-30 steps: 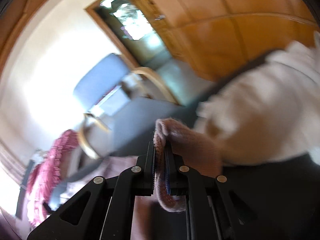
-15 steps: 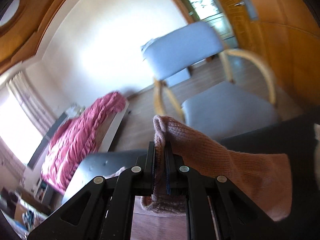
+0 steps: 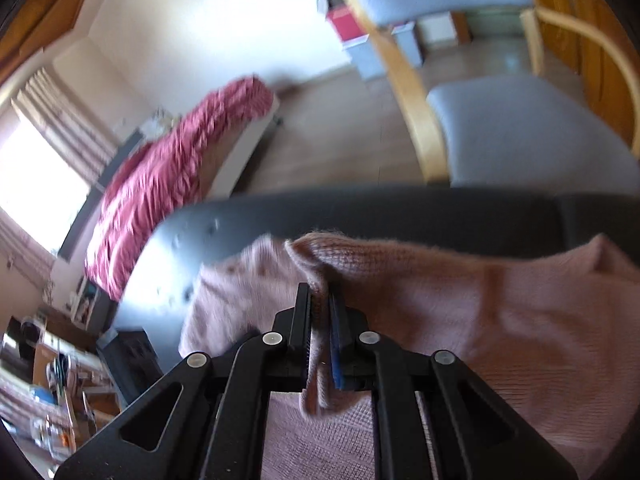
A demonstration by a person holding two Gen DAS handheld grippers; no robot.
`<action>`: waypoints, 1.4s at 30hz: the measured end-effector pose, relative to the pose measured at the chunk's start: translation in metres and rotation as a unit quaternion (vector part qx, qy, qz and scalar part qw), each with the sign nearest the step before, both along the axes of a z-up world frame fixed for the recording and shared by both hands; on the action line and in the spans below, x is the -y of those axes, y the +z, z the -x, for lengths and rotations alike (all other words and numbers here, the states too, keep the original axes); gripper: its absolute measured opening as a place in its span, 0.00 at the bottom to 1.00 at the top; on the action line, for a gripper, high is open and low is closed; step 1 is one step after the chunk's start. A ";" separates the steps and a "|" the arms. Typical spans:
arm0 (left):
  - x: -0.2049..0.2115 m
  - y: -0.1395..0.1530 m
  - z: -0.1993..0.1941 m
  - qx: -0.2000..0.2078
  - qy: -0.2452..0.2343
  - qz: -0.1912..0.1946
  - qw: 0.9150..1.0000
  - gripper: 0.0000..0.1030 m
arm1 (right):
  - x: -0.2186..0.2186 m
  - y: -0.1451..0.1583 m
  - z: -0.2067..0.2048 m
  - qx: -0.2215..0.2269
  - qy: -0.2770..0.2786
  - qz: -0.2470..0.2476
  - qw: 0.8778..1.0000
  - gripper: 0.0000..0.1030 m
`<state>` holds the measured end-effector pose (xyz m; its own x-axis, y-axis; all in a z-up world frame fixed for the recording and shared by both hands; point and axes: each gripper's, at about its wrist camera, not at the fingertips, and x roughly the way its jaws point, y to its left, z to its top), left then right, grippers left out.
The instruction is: Fold clothes
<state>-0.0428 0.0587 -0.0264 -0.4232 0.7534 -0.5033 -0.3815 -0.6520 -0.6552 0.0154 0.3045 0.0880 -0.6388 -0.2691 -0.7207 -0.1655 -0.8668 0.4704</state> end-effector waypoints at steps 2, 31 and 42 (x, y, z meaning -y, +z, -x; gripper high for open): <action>0.000 0.000 0.000 0.000 0.000 -0.002 1.000 0.38 | 0.007 -0.013 0.000 0.020 0.033 -0.010 0.999 0.12; -0.058 0.030 -0.006 0.084 -0.059 0.014 0.995 0.44 | -0.170 -0.092 -0.263 -0.105 -0.185 0.107 0.971 0.12; -0.084 0.024 -0.010 0.116 -0.058 -0.006 0.992 0.51 | -0.174 -0.091 -0.262 -0.112 -0.214 0.090 0.966 0.12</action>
